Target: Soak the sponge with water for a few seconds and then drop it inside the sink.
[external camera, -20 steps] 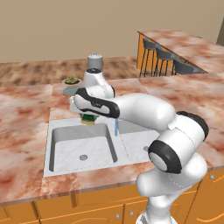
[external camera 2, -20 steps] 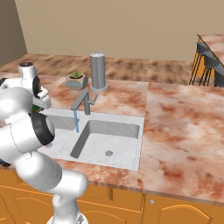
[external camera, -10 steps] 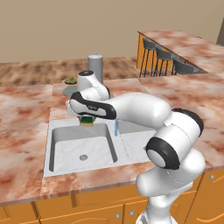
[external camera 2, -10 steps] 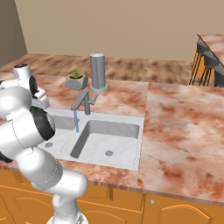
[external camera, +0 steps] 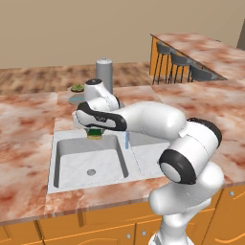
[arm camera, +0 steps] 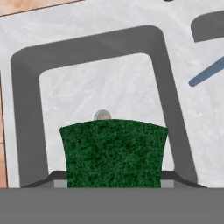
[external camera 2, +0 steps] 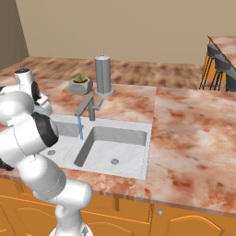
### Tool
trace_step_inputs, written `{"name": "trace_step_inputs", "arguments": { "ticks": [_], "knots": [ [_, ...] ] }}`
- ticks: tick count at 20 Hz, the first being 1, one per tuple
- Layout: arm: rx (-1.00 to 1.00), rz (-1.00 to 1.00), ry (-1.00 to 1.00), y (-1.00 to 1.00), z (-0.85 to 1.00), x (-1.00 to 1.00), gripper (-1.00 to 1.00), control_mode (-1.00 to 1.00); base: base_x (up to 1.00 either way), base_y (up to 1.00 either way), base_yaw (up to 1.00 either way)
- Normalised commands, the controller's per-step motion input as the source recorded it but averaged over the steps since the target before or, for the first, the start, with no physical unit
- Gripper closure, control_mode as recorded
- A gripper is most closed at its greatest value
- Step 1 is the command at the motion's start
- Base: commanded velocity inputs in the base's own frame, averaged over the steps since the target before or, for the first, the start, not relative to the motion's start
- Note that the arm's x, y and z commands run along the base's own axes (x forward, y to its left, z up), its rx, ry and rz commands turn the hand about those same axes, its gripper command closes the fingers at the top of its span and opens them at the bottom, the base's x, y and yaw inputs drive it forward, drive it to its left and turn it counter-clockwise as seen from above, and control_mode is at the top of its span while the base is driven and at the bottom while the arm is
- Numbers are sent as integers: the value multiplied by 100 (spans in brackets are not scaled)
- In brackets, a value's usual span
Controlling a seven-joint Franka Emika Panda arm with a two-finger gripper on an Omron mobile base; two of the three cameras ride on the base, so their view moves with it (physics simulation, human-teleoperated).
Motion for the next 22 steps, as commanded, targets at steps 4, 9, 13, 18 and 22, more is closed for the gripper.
{"name": "trace_step_inputs", "arguments": {
  "ticks": [4, 9, 13, 18, 22],
  "knots": [
    [0, 0, 0, 4, -32, 0, 100, -100, 0, 0, 0],
    [0, 0, 0, 4, -33, 0, 100, -100, 0, 0, 0],
    [0, 0, 0, 9, -28, 0, 100, -100, 0, 0, 0],
    [-1, 0, -1, 6, -19, 0, 100, -100, 0, 0, 0],
    [-4, 0, 0, 6, -33, 0, 100, -100, 0, 0, 0]
  ]
}}
